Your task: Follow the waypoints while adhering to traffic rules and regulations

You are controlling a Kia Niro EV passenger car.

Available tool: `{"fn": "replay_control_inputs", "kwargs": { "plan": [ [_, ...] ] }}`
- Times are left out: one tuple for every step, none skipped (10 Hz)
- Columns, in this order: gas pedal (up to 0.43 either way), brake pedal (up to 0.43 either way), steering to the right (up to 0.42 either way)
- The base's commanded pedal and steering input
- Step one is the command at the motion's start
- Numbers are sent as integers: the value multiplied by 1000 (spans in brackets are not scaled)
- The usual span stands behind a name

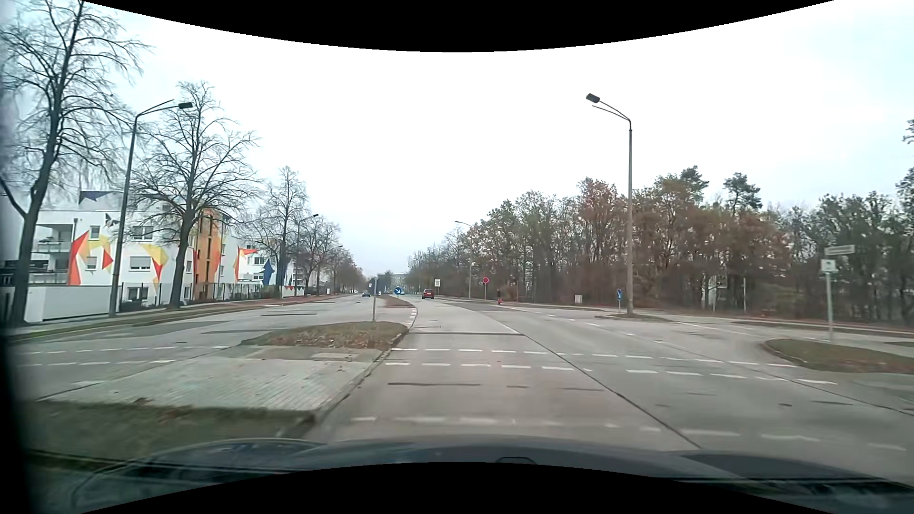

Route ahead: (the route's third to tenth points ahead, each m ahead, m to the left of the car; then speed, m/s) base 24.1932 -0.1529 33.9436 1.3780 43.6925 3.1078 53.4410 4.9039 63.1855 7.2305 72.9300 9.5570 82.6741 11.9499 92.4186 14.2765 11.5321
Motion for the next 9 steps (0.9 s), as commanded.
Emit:
{"fn": "replay_control_inputs", "kwargs": {
  "plan": [
    [138,0,-25],
    [138,0,-25],
    [138,0,-25],
    [138,0,-23],
    [138,0,-24],
    [138,0,-23],
    [150,0,-26],
    [150,0,-29],
    [150,0,-29]
  ]
}}
